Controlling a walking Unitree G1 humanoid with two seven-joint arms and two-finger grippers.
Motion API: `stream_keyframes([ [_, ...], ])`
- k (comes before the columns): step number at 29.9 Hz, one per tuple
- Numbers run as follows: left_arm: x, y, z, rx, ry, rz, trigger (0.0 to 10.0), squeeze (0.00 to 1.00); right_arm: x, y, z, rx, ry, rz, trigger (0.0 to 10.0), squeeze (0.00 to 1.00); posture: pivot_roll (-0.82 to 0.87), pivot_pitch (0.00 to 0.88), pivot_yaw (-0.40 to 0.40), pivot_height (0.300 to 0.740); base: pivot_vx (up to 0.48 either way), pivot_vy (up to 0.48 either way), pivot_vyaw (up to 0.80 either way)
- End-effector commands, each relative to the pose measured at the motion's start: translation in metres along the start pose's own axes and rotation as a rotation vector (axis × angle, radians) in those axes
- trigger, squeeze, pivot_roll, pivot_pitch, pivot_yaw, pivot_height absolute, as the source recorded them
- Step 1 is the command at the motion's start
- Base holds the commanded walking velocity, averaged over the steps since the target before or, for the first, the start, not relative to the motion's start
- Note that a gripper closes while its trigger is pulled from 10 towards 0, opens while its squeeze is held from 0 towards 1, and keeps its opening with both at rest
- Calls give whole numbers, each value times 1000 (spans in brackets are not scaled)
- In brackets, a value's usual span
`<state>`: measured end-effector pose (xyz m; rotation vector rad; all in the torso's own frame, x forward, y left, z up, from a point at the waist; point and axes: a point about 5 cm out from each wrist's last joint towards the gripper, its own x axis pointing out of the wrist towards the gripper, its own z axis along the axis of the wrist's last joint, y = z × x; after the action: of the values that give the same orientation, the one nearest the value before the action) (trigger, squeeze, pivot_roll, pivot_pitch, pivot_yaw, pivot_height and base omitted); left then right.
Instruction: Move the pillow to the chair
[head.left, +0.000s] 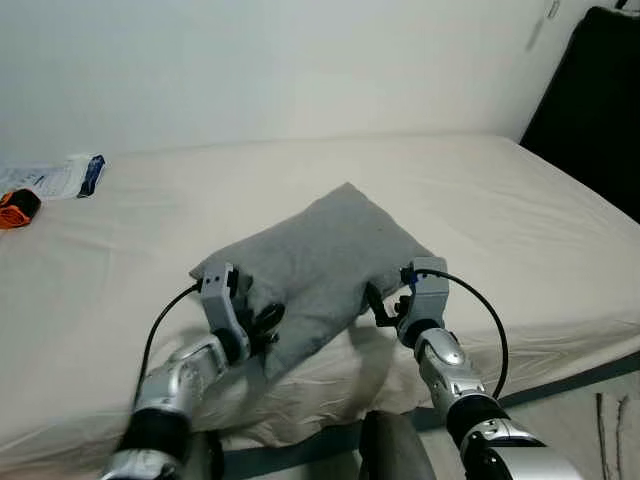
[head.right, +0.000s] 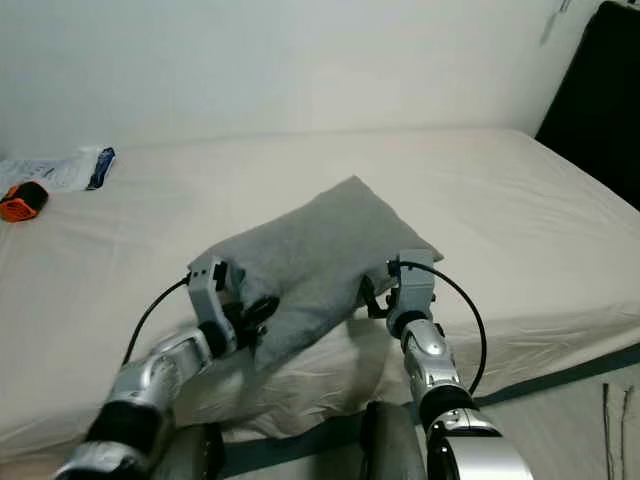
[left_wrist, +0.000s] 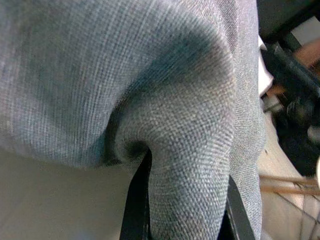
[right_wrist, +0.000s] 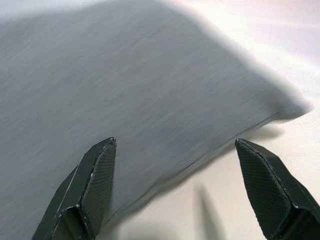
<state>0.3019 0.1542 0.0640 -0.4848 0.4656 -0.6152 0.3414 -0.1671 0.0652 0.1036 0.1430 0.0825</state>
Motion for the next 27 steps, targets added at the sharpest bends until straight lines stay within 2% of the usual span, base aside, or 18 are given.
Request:
stream_keyframes([
  [1,-10,1,0,20,35,-71,0,0,2,-3,7,39,-43,-23,10000,0,42,0,-112,538,0,0,0],
  [4,-47,18,15,153,87,-85,0,0,3,-7,14,69,-85,-42,10000,0,50,0,-118,538,0,0,0],
  [6,-47,18,15,153,87,-85,0,0,3,-7,14,69,-85,-42,10000,0,50,0,-118,538,0,0,0],
  [7,-59,23,17,205,128,-85,0,0,3,-8,16,60,-91,-48,10000,0,52,0,-120,538,0,0,0],
  [8,-59,23,17,205,128,-85,0,0,3,-8,16,60,-91,-48,10000,0,52,0,-120,538,0,0,0],
  [10,-77,33,20,298,239,-49,0,0,3,-9,17,47,-102,-51,10000,0,53,0,-124,538,0,0,0],
  [12,-86,41,21,362,314,0,0,0,2,-11,19,54,-115,-58,10000,0,55,0,-126,538,0,0,0],
  [14,-88,46,23,383,333,37,0,0,2,-12,20,66,-125,-63,10000,0,55,0,-126,538,0,0,0],
  [15,-89,55,27,441,364,119,0,0,2,-14,23,78,-148,-63,10000,0,53,0,-124,538,0,0,0],
  [18,-88,63,29,506,386,198,0,0,3,-15,26,88,-166,-59,10000,0,52,0,-124,538,0,0,0],
  [19,-81,67,27,577,394,272,0,0,3,-16,26,95,-158,-61,10000,0,50,0,-124,538,0,0,0],
  [20,-81,67,27,577,394,272,0,0,3,-16,26,95,-158,-61,10000,0,50,0,-124,538,0,0,0],
  [22,-69,69,23,671,389,361,0,0,3,-18,24,117,-138,-70,10000,0,52,0,-127,538,0,0,0],
  [24,-57,68,13,698,371,417,0,0,3,-21,21,152,-117,-86,10000,0,47,0,-128,538,0,0,0],
  [27,-48,66,1,701,370,442,0,0,3,-23,20,167,-108,-93,10000,0,47,0,-129,538,0,0,0],
])
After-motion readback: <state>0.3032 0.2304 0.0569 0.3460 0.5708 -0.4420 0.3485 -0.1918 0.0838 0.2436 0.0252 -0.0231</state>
